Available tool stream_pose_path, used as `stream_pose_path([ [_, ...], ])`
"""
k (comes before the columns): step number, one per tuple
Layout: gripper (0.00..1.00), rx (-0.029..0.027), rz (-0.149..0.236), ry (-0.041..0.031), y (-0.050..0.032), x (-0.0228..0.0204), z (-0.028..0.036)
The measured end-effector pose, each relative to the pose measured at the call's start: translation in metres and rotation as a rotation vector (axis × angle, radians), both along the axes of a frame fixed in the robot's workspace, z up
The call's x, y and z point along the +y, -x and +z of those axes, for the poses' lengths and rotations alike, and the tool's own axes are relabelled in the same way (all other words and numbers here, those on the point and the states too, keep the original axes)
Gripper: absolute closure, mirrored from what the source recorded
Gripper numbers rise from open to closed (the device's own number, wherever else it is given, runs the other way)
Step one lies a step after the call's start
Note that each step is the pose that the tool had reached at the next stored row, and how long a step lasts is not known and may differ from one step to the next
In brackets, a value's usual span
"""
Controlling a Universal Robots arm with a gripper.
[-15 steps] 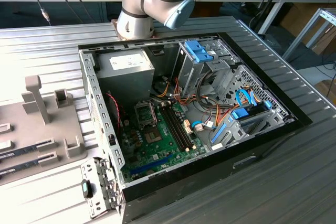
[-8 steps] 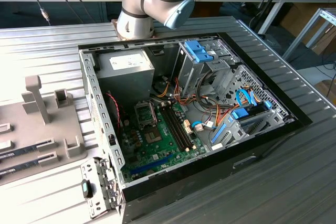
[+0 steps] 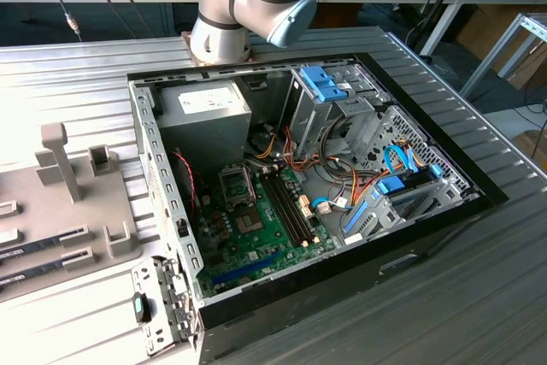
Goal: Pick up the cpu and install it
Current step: 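Pick up the cpu and move it towards the insertion slot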
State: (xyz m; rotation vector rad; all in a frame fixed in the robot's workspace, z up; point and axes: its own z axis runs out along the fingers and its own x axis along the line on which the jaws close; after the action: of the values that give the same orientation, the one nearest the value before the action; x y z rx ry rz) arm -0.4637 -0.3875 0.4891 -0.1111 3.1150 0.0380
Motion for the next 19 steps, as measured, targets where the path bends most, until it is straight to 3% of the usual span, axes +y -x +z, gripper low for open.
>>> stream_pose_path([
  [19, 0.53, 0.0, 0.0, 0.0, 0.0, 0.0, 0.0047],
])
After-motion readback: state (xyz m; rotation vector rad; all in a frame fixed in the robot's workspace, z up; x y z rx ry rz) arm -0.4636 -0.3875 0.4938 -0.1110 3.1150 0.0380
